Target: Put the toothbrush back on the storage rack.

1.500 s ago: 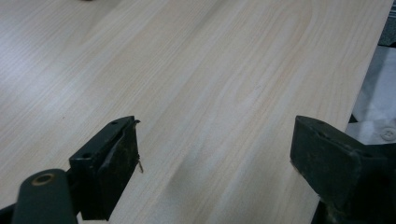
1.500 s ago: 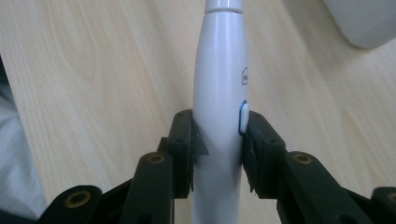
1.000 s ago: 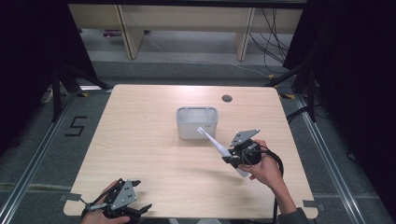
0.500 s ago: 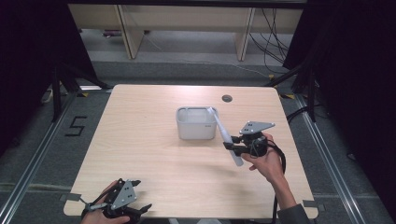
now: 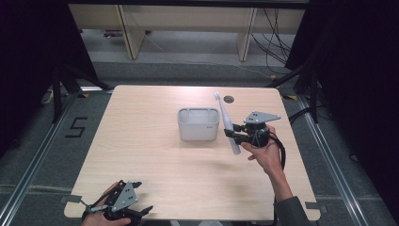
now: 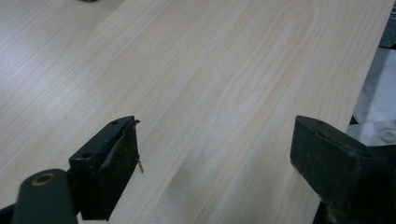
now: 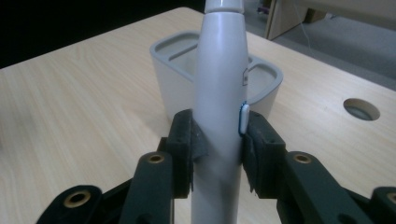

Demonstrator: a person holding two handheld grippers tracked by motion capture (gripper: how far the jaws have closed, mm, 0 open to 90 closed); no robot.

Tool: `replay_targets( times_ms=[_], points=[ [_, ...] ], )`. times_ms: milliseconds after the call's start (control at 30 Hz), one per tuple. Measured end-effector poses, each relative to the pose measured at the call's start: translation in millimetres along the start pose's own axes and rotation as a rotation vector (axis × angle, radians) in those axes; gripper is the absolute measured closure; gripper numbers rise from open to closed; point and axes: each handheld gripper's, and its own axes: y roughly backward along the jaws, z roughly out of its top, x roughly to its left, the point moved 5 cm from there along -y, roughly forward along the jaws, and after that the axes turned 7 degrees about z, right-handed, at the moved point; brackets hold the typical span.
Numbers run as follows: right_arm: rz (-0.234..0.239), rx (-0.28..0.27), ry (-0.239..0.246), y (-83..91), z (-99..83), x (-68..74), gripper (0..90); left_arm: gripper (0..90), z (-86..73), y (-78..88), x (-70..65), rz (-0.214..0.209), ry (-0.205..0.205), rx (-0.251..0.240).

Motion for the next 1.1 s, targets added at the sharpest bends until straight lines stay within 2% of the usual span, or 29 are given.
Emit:
replay_targets(
  times_ms=[33,67,100,133,167,200,233,267,300,333,367,400,433,467,500,533,567,600,633,733,767,800,833,867,900,967,1000,1033,1100],
  points=[
    [-0.016,-0.020,0.015,-0.9,2.5,-2.4,66.6,14.8,-0.2,0.2,0.7,0.004,-0.006,0.006],
    [-0.011,-0.039,-0.017,-2.4,3.9,-0.7,66.6,14.8,0.4,-0.8,-0.2,0.012,0.003,-0.013],
    [-0.010,-0.046,-0.004,-3.3,6.1,-2.7,66.6,14.8,1.1,-0.9,-2.1,0.003,0.021,-0.021],
    [-0.027,-0.048,-0.003,-2.7,7.9,-4.0,66.7,14.8,0.7,-1.0,-1.2,0.004,0.010,-0.018],
    [-0.024,-0.064,-0.014,-3.6,9.9,-3.8,66.6,14.8,0.0,0.1,0.0,-0.005,-0.005,-0.003],
    [-0.023,-0.070,-0.006,-3.7,12.0,-5.1,66.6,14.8,-0.2,0.4,0.7,0.002,-0.007,0.006],
    [-0.037,-0.092,0.009,-4.1,14.8,-7.0,66.6,14.8,0.0,-0.3,0.6,0.013,-0.003,-0.003],
    [-0.032,-0.094,-0.007,-4.1,16.4,-6.4,66.6,14.8,0.9,-0.7,-2.0,-0.002,0.020,-0.025],
    [-0.038,-0.111,-0.006,-4.6,18.6,-7.1,66.6,14.8,1.0,-0.9,-2.2,-0.001,0.022,-0.027],
    [-0.022,-0.118,-0.015,-5.5,20.4,-6.9,66.6,14.8,0.1,-0.8,0.2,0.009,-0.004,-0.011],
    [-0.047,-0.145,-0.010,-6.4,24.1,-9.5,66.6,14.8,-0.1,0.5,0.4,-0.001,-0.007,0.004],
    [-0.047,-0.145,-0.010,-6.4,24.1,-9.5,66.6,14.8,0.2,-0.5,0.4,0.016,-0.002,-0.005],
    [-0.040,-0.156,-0.048,-7.4,26.2,-8.4,66.6,14.8,1.1,-0.8,-2.0,-0.003,0.020,-0.025],
    [-0.032,-0.148,-0.048,-7.8,27.4,-8.4,66.6,14.8,1.4,-1.0,-2.9,-0.004,0.029,-0.029],
    [-0.029,-0.162,-0.028,-9.4,29.6,-10.1,66.6,14.8,0.2,-0.8,-0.3,0.005,-0.001,-0.017],
    [-0.044,-0.164,-0.040,-9.3,30.7,-9.7,66.6,14.8,-0.2,0.4,0.4,-0.001,-0.007,0.005],
    [-0.044,-0.164,-0.040,-9.3,30.7,-9.7,66.6,14.8,-0.2,-0.4,0.8,0.011,-0.004,-0.001],
    [-0.042,-0.170,-0.028,-10.2,32.5,-11.0,66.6,14.8,0.0,0.0,0.5,0.005,-0.004,0.000],
    [-0.041,-0.164,-0.039,-10.1,33.7,-10.7,66.6,14.8,0.3,-0.9,0.1,0.016,-0.001,-0.012],
    [-0.043,-0.188,-0.047,-12.9,42.1,-12.5,66.6,14.8,-0.2,0.2,0.7,-0.001,-0.006,0.005],
    [-0.043,-0.188,-0.047,-12.9,42.1,-12.5,66.6,14.8,0.0,-0.3,0.8,0.012,-0.002,-0.002],
    [-0.050,-0.199,-0.038,-13.6,44.6,-13.8,66.6,14.8,0.7,-0.7,-0.8,0.007,0.016,-0.017],
    [-0.048,-0.191,-0.053,-13.7,46.3,-12.9,66.6,14.8,0.9,-0.3,-1.7,-0.002,0.018,-0.019],
    [-0.058,-0.192,-0.047,-13.7,48.7,-13.6,66.6,14.8,0.9,-0.7,-1.8,-0.002,0.020,-0.022],
    [-0.065,-0.201,-0.043,-14.5,51.3,-14.1,66.6,14.8,-0.3,0.3,1.6,0.009,-0.014,0.006],
    [-0.063,-0.211,-0.038,-15.7,55.9,-14.6,66.6,14.8,0.8,-0.6,-0.8,0.007,0.019,-0.019],
    [-0.062,-0.212,-0.041,-17.3,59.7,-14.1,66.6,14.8,1.4,0.0,-0.4,0.015,0.013,-0.019],
    [-0.062,-0.212,-0.041,-17.3,59.7,-14.1,66.6,14.8,1.0,-0.2,-1.6,-0.003,0.017,-0.021],
    [-0.075,-0.218,-0.035,-18.6,64.0,-15.4,66.6,14.8,1.3,-0.1,-1.3,0.007,0.022,-0.021]
  ],
)
